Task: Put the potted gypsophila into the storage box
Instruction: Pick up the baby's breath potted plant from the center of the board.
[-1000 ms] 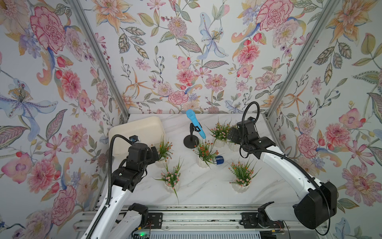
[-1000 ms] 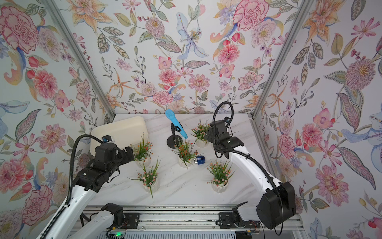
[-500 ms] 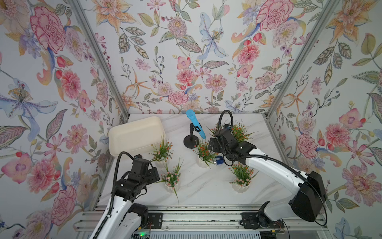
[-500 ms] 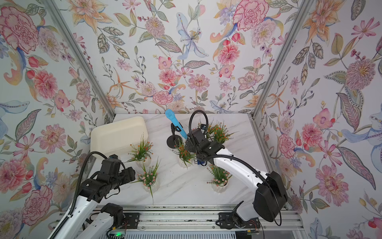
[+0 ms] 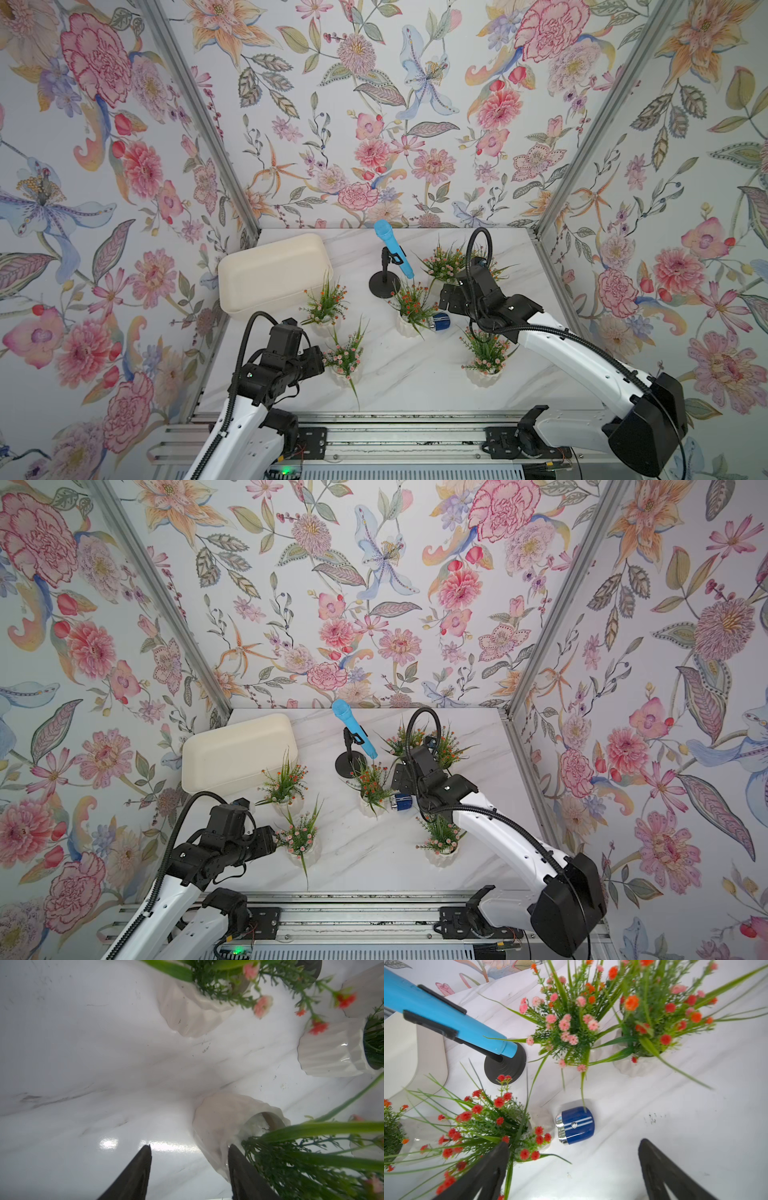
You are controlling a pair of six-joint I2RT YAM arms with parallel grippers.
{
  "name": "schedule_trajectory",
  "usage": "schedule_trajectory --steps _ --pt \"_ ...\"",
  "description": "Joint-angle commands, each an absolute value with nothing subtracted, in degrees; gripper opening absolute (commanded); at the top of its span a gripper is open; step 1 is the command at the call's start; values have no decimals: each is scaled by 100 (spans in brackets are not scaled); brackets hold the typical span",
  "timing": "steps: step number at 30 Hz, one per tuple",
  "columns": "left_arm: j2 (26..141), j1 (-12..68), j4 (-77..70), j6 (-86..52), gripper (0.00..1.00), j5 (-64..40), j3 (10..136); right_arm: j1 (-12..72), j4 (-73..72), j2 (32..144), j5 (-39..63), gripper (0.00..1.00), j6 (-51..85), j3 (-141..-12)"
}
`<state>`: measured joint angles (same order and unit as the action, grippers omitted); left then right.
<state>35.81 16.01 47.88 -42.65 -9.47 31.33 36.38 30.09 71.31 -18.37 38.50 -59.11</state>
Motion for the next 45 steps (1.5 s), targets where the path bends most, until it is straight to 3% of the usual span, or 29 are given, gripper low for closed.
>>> schedule_trajectory --steps 1,7,15,25,39,45 --pt "3519 1557 4352 -4471 61 -1255 2963 3475 3171 6771 -1798 94 3810 -5688" --pt "3780 1566 4423 -4337 58 -1291 3032 4087 3240 6768 -2246 93 3282 -6131" --pt "4077 1685 4548 -4216 54 -1274 3155 5111 2404 7395 -1727 97 2532 -6678" --pt "4311 2083 4403 -4246 52 -1377 3102 5456 1968 8080 -1499 100 2379 -7021" --pt "4676 2504 4294 -4474 33 -749 3234 5507 1969 8164 -1413 100 2225 -7137" --pt "4970 2552 4297 -4423 14 -673 3343 5524 1964 8215 -1335 100 2223 -7211"
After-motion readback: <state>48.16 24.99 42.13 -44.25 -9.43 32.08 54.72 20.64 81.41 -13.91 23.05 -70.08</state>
